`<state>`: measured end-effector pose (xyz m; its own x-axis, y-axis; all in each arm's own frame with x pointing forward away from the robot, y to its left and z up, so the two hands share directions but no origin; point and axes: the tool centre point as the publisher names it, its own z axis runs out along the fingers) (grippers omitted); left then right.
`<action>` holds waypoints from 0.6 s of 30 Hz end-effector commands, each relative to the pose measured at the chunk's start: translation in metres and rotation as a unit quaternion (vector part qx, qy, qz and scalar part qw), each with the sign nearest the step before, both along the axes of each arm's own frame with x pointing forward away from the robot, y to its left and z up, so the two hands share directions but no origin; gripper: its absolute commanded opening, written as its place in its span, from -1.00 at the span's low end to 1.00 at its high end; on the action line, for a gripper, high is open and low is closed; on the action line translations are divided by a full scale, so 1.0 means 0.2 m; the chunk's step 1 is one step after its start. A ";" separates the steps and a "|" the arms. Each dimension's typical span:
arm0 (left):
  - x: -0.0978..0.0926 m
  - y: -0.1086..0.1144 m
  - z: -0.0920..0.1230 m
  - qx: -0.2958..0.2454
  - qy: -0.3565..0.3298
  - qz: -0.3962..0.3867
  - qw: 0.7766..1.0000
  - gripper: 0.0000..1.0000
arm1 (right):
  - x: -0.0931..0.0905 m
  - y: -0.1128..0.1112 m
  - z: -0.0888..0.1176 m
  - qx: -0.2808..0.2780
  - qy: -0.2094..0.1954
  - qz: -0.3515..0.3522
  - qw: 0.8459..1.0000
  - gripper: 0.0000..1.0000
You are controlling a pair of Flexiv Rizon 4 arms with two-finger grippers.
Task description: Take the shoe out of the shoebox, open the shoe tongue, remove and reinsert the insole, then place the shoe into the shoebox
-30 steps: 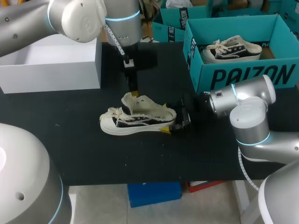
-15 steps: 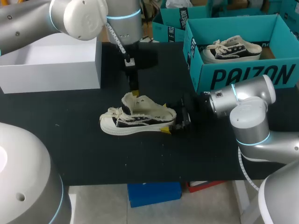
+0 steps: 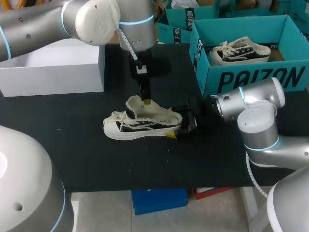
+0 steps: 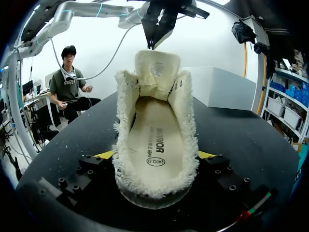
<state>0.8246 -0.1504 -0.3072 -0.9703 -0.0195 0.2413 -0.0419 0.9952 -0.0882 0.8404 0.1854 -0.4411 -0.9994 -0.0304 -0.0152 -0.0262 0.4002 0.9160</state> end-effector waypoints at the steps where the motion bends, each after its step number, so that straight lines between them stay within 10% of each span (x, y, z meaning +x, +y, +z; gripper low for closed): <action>1: -0.01 -0.03 -0.07 0.001 0.006 -0.001 1.000 -1.00 | 0.00 0.01 -0.01 -0.001 0.000 -0.001 1.000 -1.00; 18: -0.03 -0.04 -0.25 -0.002 0.045 0.003 0.999 -1.00 | 0.00 0.01 -0.01 -0.001 0.000 -0.001 1.000 -1.00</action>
<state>0.8178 -0.1586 -0.3475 -0.9478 -0.0358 0.3168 -0.0620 0.9954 -0.0730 0.8404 0.1854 -0.4411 -0.9994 -0.0305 -0.0153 -0.0262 0.4002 0.9161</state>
